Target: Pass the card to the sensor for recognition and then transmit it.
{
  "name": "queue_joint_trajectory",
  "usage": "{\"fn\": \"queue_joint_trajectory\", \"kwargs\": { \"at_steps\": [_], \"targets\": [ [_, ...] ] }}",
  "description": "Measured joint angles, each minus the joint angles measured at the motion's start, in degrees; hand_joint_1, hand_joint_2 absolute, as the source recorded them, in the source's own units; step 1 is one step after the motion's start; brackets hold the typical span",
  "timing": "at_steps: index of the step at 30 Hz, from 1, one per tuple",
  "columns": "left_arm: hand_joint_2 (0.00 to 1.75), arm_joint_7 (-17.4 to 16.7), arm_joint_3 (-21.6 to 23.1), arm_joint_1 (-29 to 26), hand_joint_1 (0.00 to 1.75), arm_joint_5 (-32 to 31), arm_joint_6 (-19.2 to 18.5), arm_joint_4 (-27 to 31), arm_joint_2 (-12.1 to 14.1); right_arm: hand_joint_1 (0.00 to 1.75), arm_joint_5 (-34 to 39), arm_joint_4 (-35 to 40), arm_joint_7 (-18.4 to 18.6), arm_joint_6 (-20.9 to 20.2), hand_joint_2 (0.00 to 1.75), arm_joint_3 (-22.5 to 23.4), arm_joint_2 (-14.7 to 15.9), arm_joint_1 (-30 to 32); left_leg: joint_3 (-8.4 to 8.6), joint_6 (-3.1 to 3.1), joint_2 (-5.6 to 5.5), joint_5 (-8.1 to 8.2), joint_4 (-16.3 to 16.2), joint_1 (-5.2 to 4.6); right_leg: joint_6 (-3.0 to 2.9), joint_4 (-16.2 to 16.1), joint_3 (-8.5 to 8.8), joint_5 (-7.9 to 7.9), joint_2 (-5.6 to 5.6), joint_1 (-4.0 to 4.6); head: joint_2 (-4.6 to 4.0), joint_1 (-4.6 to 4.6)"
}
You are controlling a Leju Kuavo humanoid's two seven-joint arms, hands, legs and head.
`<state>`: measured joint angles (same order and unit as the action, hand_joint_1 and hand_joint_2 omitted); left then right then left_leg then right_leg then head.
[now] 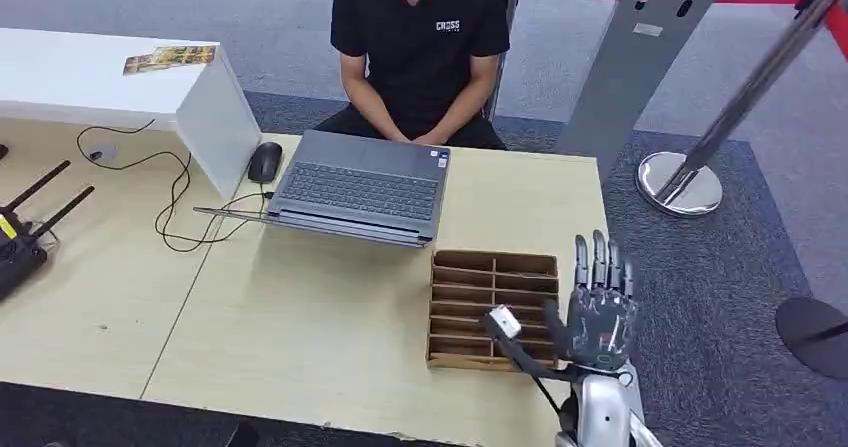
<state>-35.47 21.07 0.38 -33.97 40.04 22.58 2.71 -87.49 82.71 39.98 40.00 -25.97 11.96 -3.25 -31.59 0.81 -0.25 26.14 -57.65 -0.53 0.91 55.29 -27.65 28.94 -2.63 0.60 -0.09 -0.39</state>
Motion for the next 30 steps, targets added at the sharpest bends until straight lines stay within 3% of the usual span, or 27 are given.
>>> {"fn": "queue_joint_trajectory", "kwargs": {
  "at_steps": [30],
  "targets": [
    [0.0, -0.52, 1.29, -0.01, 0.0, 0.57, 0.0, 0.0, 0.42, 0.0, -0.02, 0.35, -0.02, 0.0, 1.75, 2.32, -1.03, 0.16, -0.01, 0.0, 0.0, 0.0, 0.0, 0.0, 0.0, 0.0, 0.01, 0.0, 0.0, 0.0, 0.0, 0.0]
  ]
}}
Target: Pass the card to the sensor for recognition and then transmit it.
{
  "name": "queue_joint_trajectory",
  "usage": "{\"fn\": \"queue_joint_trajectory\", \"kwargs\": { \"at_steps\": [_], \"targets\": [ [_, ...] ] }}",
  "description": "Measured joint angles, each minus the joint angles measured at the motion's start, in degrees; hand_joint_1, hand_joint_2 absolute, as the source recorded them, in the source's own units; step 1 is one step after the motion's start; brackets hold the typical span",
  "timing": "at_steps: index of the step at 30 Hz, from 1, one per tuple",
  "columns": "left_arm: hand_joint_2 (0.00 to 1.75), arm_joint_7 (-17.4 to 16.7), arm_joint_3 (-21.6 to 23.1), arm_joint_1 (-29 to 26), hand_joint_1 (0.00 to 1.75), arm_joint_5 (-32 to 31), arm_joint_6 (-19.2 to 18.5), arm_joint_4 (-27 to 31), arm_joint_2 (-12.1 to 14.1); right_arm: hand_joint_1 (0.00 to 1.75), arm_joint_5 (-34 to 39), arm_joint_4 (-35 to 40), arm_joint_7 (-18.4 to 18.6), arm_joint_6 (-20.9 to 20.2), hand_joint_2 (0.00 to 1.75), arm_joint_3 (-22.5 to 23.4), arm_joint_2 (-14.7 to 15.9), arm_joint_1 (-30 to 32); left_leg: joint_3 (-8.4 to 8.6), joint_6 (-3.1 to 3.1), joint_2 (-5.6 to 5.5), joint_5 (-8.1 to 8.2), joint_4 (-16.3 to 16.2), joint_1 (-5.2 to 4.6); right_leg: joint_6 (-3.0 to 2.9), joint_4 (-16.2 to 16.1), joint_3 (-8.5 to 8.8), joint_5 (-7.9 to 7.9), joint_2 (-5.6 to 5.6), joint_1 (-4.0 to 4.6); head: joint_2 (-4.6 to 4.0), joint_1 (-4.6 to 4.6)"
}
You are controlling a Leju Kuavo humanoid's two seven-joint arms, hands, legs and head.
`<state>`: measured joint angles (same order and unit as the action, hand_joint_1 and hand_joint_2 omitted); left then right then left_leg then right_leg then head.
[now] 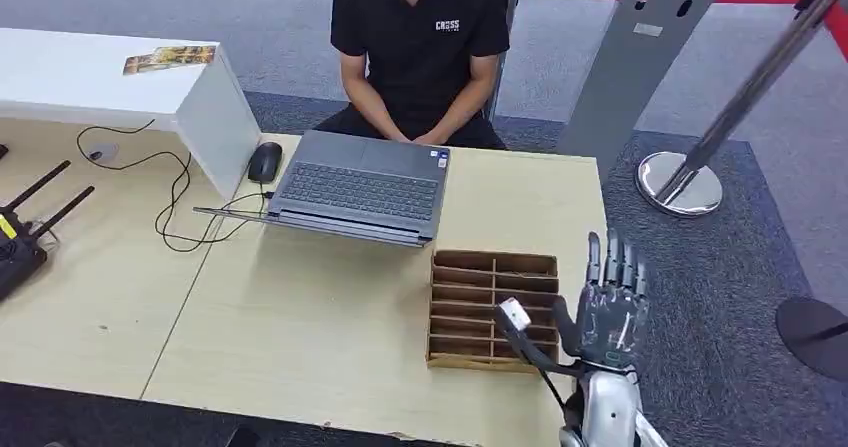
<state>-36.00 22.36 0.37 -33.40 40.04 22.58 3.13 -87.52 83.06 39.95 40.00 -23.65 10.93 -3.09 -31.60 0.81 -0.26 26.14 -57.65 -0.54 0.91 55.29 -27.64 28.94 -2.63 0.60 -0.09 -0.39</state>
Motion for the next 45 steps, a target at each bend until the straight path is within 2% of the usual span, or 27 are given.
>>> {"fn": "queue_joint_trajectory", "kwargs": {
  "at_steps": [6, 21, 45],
  "targets": [
    [0.0, -0.37, 0.37, 0.0, 0.0, 0.39, 0.0, 0.0, 0.0, 0.0, 0.0, 1.68, 0.0, 0.02, 1.75, -0.48, -1.05, -0.17, 0.0, 0.0, 0.0, 0.0, 0.0, 0.0, 0.0, 0.0, 0.0, 0.0, 0.0, 0.0, 0.0, 0.02],
    [0.0, -0.44, 0.74, -0.01, 0.0, 0.5, 0.0, 0.0, 0.0, 0.0, 0.0, 5.05, 0.0, 0.0, 1.75, -1.33, -1.18, -0.35, 0.01, 0.0, 0.0, 0.0, 0.0, 0.0, 0.0, 0.0, 0.0, 0.0, 0.0, 0.0, 0.0, 0.0],
    [0.0, -0.24, 0.98, 0.0, 0.0, 0.44, 0.0, 0.0, 0.0, 0.0, 0.02, 3.76, 0.0, 0.0, 1.75, -1.7, -1.18, -0.46, 0.0, 0.0, 0.0, 0.0, 0.0, 0.0, 0.0, 0.0, 0.0, 0.0, 0.0, 0.0, 0.0, 0.02]
  ]
}}
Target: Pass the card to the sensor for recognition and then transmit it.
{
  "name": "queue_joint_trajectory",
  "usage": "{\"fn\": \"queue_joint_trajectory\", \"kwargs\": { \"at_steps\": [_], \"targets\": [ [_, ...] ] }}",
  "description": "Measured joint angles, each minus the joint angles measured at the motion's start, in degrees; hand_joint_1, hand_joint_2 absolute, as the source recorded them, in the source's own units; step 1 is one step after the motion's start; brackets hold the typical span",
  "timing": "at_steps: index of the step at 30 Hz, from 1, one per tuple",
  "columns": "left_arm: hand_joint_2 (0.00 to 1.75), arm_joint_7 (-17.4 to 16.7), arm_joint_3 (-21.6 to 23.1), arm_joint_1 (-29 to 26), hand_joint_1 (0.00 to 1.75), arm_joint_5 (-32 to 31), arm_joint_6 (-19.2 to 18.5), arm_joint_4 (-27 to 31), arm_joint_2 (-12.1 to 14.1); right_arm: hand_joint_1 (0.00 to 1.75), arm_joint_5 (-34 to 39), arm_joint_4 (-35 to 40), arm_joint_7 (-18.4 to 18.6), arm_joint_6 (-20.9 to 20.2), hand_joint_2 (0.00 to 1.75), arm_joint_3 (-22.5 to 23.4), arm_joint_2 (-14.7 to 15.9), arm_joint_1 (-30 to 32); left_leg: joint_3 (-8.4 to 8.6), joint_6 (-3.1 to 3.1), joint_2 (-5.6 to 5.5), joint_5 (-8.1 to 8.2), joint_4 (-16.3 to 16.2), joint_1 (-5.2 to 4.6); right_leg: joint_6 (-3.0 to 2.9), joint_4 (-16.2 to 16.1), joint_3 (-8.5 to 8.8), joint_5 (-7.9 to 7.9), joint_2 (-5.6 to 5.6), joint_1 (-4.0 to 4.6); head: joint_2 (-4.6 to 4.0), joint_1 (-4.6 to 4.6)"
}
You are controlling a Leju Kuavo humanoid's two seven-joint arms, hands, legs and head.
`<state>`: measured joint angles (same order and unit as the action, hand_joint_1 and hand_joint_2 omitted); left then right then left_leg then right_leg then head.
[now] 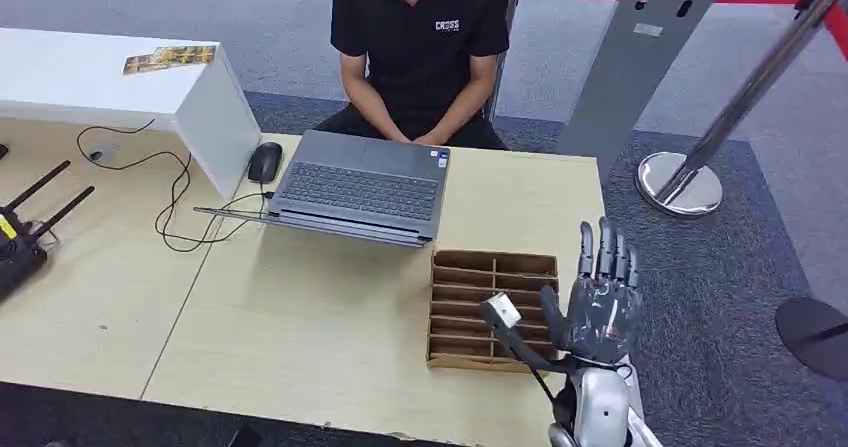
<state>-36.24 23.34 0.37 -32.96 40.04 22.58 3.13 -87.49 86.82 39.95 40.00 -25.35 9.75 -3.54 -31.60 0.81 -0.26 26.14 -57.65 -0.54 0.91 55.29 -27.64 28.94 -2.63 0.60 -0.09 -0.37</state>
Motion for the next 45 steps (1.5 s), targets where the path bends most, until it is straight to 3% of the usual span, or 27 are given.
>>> {"fn": "queue_joint_trajectory", "kwargs": {
  "at_steps": [45],
  "targets": [
    [0.0, 0.31, 0.42, 0.01, 0.0, -0.02, 0.0, 0.02, 0.0, 0.0, 0.24, -1.99, 0.0, 0.0, 1.75, -1.11, -0.85, -1.77, -0.01, 0.0, 0.0, 0.0, 0.0, 0.0, 0.0, 0.0, 0.0, 0.0, 0.0, 0.0, 0.0, -0.02]
  ]
}}
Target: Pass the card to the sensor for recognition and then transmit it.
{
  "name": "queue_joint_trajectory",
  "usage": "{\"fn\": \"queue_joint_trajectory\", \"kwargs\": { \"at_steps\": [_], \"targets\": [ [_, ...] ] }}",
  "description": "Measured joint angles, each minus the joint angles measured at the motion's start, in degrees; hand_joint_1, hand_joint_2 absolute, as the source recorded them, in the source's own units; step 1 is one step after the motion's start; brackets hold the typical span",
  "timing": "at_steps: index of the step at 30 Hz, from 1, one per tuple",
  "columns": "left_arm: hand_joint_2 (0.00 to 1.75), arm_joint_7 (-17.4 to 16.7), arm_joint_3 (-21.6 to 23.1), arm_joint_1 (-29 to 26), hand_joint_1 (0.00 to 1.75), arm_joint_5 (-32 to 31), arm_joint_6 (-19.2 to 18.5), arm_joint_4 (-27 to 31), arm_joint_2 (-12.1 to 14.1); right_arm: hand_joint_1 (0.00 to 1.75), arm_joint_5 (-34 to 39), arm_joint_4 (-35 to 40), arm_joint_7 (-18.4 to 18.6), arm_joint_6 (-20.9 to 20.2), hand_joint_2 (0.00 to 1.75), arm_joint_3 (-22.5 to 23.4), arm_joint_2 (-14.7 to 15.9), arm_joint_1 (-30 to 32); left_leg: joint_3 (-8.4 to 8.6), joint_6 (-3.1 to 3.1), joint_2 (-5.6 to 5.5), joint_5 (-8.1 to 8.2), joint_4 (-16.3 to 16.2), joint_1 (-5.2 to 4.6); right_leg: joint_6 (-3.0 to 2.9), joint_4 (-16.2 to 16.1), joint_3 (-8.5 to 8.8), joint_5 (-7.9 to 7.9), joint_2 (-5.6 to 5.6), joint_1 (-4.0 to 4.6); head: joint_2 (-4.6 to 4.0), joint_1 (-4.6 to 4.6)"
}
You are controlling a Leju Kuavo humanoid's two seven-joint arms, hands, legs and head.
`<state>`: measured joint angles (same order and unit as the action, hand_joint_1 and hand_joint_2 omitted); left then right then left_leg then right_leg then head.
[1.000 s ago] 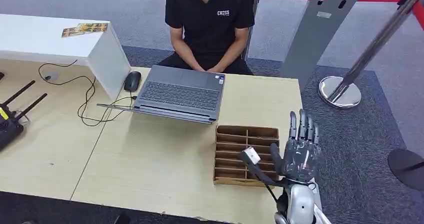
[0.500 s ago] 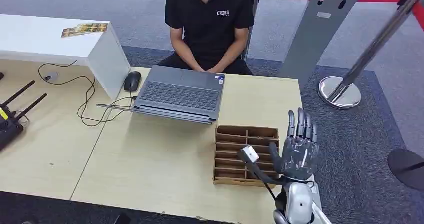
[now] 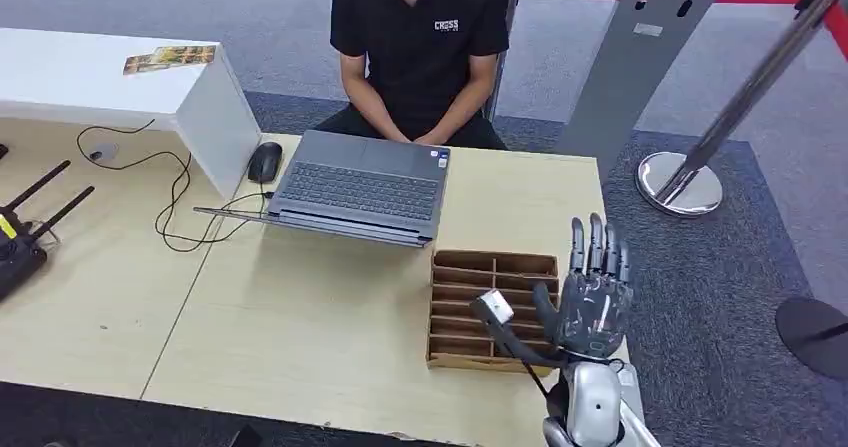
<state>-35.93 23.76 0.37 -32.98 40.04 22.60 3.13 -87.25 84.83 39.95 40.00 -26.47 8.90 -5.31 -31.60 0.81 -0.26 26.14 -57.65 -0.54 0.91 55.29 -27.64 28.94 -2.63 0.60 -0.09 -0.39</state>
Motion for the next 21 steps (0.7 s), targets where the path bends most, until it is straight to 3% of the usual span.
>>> {"fn": "queue_joint_trajectory", "kwargs": {
  "at_steps": [21],
  "targets": [
    [0.0, 0.39, 0.17, 0.0, 0.0, 0.02, 0.0, 0.0, 0.0, 0.0, 0.46, -1.33, 0.0, 0.0, 1.75, -0.94, 0.04, -0.65, 0.0, 0.0, 0.0, 0.0, 0.0, 0.0, 0.0, 0.0, 0.0, 0.0, 0.0, 0.0, 0.0, 0.0]
  ]
}}
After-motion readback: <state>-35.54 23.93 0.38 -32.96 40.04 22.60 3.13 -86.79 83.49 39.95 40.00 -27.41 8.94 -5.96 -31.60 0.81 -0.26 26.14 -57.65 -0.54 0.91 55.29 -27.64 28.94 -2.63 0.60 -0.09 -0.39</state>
